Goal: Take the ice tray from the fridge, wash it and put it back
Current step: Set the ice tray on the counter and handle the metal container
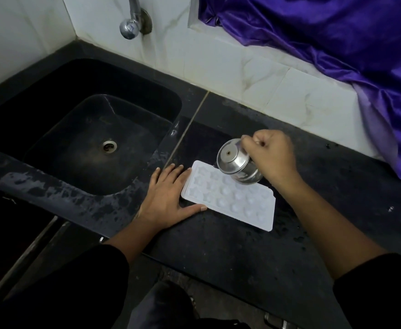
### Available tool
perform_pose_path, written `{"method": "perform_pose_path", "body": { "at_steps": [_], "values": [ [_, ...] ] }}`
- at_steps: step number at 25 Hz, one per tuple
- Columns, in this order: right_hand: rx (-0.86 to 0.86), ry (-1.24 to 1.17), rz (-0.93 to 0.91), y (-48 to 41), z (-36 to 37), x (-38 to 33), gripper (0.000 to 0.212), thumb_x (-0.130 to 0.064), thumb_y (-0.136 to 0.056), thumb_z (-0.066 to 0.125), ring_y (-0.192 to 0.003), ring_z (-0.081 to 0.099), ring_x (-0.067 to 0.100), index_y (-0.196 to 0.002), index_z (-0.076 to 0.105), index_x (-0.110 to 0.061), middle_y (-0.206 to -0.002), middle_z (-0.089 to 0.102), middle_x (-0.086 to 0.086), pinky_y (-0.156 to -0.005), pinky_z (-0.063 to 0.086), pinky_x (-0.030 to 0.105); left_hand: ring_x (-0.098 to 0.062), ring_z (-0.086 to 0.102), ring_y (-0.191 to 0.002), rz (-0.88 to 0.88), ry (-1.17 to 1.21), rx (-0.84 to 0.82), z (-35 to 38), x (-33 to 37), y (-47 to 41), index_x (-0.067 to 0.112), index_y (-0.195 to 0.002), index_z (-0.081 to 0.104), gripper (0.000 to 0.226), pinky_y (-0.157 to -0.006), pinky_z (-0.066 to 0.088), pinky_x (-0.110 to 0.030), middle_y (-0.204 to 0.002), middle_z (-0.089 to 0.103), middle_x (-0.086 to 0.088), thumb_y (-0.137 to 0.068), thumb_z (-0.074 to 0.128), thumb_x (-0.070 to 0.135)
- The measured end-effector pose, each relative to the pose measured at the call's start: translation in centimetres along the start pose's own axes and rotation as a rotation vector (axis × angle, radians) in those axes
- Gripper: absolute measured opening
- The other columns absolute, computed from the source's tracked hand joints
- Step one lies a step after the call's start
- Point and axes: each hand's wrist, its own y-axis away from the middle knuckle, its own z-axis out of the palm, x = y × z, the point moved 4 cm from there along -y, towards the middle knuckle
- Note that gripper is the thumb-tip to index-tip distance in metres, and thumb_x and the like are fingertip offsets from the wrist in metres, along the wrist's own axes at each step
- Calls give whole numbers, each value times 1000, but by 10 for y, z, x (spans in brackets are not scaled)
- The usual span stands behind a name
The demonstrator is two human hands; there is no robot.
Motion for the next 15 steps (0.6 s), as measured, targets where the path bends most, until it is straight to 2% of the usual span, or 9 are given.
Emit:
{"method": "perform_pose_path", "body": {
  "at_steps": [4,8,11,13,15],
  "values": [
    [-41,302,-71,10,18,-15,46,-35,-90,62,-47,44,24,-58,47,-7,-51,45,7,-50,33,32,-22,21,-161,-6,-7,-14,1,0,0,26,-163,34,113,-132,5,-52,-169,37,-2,-78,42,99],
    [-36,394,-100,16,24,-20,45,-37,-92,61,-50,48,25,-61,52,-5,-52,48,6,-49,30,31,-22,20,-161,-9,2,-13,1,0,0,26,-163,34,114,-132,5,-52,-169,37,-2,-77,41,99],
    [-19,238,-4,15,17,-3,47,-35,-91,64,-48,41,20,-59,49,-4,-51,42,8,-51,33,31,-21,20,-161,-11,-3,-16,1,1,0,26,-164,34,115,-132,4,-52,-169,36,-2,-76,38,100],
    [-6,29,88,14,7,12,49,-32,-90,66,-50,38,18,-54,43,-8,-52,38,8,-53,36,35,-22,20,-161,-10,-9,-16,1,1,0,25,-164,34,116,-132,5,-52,-169,36,-2,-76,36,101],
    [25,-212,190,17,-3,24,50,-26,-92,69,-53,38,17,-56,43,-3,-55,39,7,-56,36,35,-22,22,-161,-10,-2,-9,0,1,-1,25,-163,35,116,-132,5,-52,-168,38,-3,-76,35,102]
  ]
}}
